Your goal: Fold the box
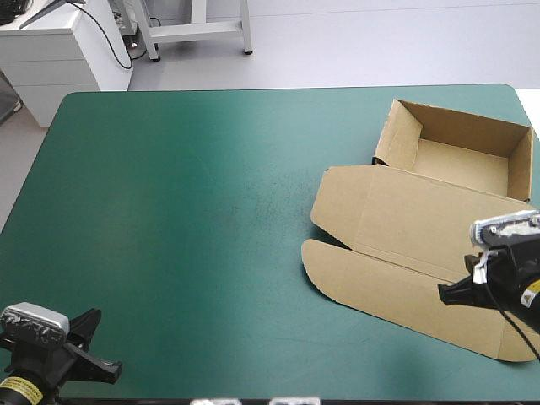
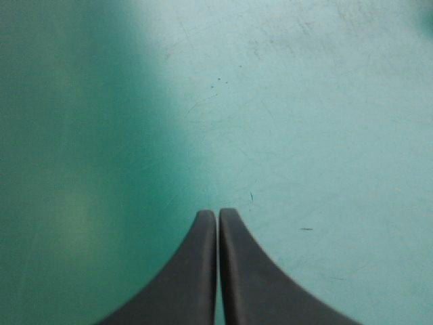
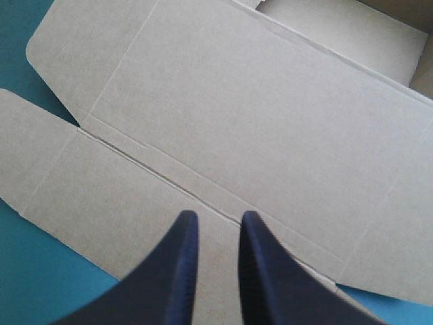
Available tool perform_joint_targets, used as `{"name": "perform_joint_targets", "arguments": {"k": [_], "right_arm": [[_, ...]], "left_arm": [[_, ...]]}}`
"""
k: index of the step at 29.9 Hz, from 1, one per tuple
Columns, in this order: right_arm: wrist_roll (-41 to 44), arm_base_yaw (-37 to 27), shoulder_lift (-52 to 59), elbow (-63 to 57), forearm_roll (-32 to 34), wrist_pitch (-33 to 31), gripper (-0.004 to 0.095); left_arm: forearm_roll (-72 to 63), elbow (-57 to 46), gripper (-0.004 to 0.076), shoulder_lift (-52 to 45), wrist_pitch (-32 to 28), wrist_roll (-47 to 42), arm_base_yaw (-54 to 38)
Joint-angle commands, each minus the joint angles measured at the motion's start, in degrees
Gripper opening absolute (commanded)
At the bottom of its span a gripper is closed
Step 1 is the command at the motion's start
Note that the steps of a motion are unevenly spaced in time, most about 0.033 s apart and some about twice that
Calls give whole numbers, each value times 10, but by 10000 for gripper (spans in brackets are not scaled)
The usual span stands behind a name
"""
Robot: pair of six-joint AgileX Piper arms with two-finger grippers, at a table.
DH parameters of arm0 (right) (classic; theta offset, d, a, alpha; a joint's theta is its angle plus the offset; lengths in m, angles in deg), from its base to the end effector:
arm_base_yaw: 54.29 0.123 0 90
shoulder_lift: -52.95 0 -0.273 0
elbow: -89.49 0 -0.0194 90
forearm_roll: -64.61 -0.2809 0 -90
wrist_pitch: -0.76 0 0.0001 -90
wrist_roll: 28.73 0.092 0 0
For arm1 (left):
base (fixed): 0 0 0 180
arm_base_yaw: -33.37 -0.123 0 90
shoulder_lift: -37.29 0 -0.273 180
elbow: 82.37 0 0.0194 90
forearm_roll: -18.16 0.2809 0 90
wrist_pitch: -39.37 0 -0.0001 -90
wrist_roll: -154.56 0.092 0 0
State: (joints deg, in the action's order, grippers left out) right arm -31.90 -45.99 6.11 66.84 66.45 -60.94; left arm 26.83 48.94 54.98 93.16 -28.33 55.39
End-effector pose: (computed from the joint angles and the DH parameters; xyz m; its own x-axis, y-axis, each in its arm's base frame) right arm 0.1376 0.0174 0.3781 -0.6412 -0.1648 -0.7495 -0.1689 0.9830 -0.0716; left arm 0.0678 -0.0154 0.2907 -0.4503 0.2243 -0.8642 0.2923 0.9516 0.0947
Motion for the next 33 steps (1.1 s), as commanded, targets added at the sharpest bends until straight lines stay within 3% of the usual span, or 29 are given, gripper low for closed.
{"name": "perform_joint_targets", "arguments": {"k": [1,14,25,33], "right_arm": [[16,2,48,-39,3,60,-15],[-1,2,253,-194,3,183,-21],[-9,2,383,-245,1,182,-21],[-9,2,409,-265,-28,175,-21]], "left_arm": [[-16,13,-8,-15,-33,-4,2],[-20,13,-8,-67,-11,-1,2],[-22,13,-8,-70,-11,1,2],[-22,13,-8,-70,-10,1,2]]}}
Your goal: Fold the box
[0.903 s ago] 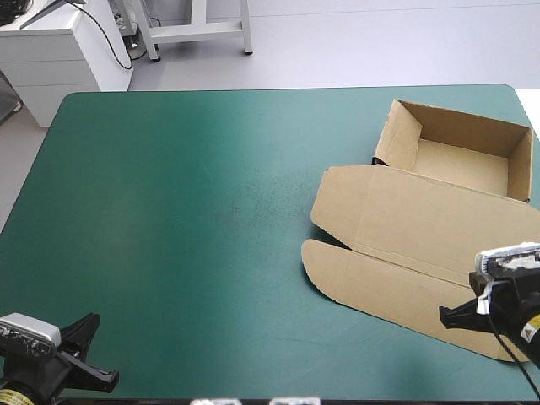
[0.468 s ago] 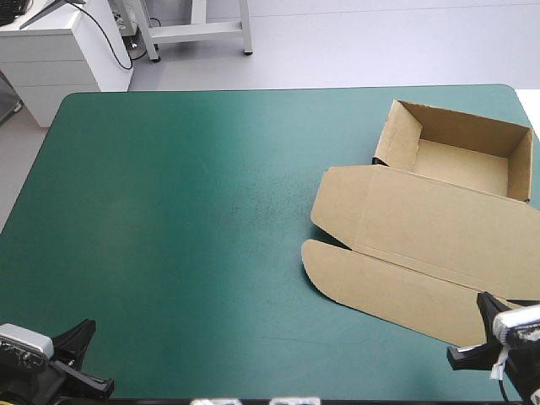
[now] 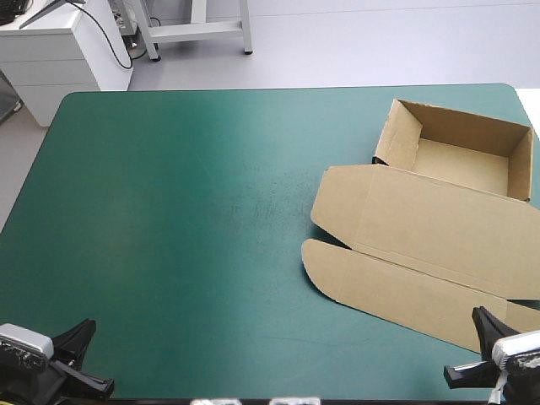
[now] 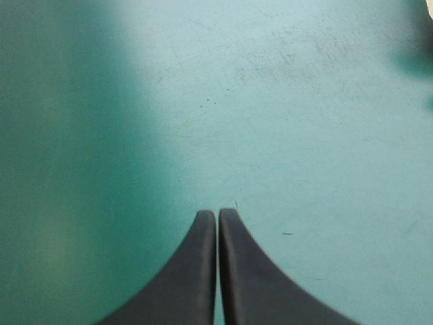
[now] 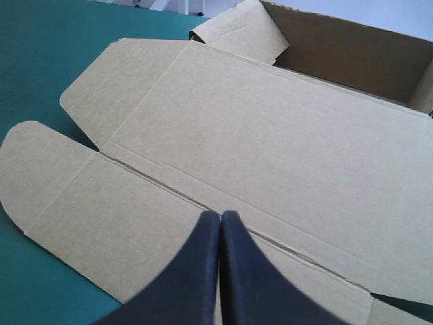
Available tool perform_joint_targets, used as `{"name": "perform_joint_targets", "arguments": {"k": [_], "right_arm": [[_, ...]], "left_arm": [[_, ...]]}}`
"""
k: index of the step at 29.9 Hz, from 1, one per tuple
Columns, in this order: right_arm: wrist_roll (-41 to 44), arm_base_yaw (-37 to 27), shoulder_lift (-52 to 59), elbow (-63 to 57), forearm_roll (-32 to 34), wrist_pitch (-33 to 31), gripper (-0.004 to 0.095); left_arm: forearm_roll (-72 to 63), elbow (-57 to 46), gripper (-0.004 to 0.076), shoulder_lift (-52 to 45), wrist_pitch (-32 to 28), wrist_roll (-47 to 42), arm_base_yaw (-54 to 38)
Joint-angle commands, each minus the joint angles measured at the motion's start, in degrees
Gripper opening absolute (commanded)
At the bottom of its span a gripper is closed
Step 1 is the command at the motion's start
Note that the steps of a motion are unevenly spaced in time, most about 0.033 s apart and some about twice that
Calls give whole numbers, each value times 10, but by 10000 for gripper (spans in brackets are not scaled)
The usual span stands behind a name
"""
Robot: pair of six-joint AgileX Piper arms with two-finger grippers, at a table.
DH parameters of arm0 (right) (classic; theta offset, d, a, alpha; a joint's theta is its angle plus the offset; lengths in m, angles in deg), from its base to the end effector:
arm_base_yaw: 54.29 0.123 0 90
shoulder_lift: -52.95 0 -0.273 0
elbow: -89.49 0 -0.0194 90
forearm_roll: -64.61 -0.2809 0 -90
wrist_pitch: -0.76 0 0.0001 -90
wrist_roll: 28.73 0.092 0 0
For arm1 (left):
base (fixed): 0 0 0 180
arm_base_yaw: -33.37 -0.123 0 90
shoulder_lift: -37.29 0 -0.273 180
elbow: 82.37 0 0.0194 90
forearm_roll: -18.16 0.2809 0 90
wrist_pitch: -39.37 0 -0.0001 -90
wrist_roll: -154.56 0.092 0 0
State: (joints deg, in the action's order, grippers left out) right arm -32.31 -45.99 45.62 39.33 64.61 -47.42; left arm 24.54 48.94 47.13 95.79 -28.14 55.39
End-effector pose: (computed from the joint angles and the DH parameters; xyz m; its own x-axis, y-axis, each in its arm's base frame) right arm 0.0438 0.0064 0.3002 -0.2577 -0.1007 -0.9610 -0.1608 0.9852 -0.0601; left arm 0.0436 -0.0084 0.2944 -0.3843 0.1711 -0.9072 0.3011 0.9522 0.0521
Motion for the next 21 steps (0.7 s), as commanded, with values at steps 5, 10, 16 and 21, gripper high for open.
{"name": "perform_joint_targets", "arguments": {"k": [5,10,16,21], "right_arm": [[2,2,14,10,-7,39,-21],[2,2,14,10,-7,39,-21],[2,2,14,10,-7,39,-21],[2,2,14,10,-7,39,-21]], "left_arm": [[1,13,-8,9,-36,-1,2],[1,13,-8,9,-36,-1,2],[1,13,-8,9,-36,-1,2],[1,13,-8,9,-36,-1,2]]}}
